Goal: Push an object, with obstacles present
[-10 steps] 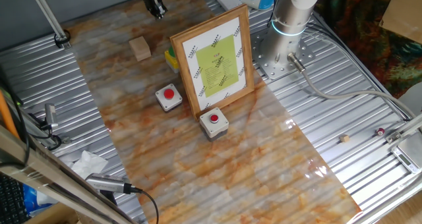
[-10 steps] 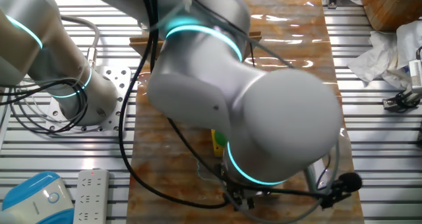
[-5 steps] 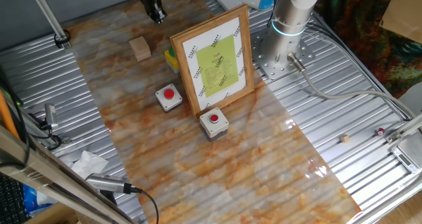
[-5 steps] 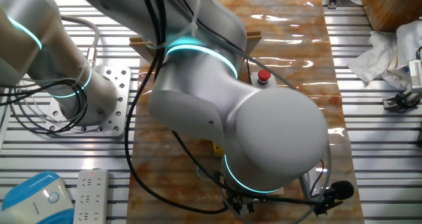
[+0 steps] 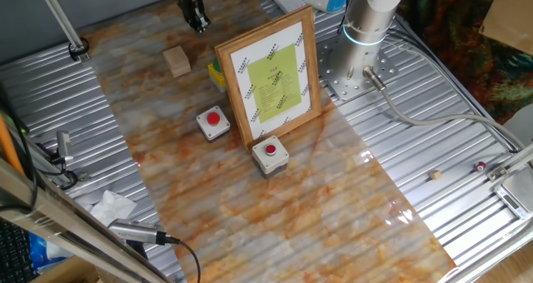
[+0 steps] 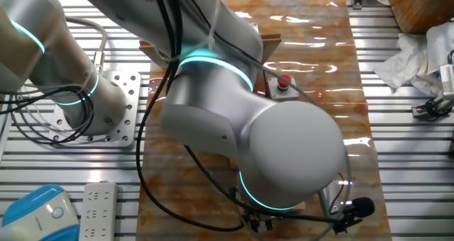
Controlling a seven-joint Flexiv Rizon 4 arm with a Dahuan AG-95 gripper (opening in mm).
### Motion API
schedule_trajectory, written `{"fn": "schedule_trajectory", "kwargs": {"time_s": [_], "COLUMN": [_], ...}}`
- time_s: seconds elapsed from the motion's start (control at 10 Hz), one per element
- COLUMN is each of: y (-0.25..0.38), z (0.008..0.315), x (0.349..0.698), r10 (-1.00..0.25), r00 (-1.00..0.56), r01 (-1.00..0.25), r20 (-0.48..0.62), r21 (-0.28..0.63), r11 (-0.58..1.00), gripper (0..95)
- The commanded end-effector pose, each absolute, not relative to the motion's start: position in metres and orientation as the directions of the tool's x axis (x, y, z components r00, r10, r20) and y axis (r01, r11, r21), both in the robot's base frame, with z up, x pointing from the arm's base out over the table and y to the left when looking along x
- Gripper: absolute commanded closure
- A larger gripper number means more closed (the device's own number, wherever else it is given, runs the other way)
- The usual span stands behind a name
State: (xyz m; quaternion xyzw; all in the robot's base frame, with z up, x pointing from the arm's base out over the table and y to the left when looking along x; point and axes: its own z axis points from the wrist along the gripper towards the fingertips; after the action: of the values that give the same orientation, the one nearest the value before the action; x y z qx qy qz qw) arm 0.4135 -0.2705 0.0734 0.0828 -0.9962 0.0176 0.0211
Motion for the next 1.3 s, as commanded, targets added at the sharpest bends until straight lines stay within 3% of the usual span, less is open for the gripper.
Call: {"fn": "schedule_trajectory", "kwargs": {"time_s": [0.1,0.8,1.3], "y": [-0.271,-0.269,-0.262], "z": [0.069,0.055,0.053], "x": [0.415,0.429,0.442], "r10": [-0.164,-0.162,-0.028], "r00": [-0.986,-0.986,-0.999], "r01": [-0.165,-0.163,-0.029], "r20": [0.041,0.039,0.042], "r21": [-0.034,-0.04,-0.013], "r11": [0.986,0.986,1.0], "gripper": [95.0,95.0,95.0]}}
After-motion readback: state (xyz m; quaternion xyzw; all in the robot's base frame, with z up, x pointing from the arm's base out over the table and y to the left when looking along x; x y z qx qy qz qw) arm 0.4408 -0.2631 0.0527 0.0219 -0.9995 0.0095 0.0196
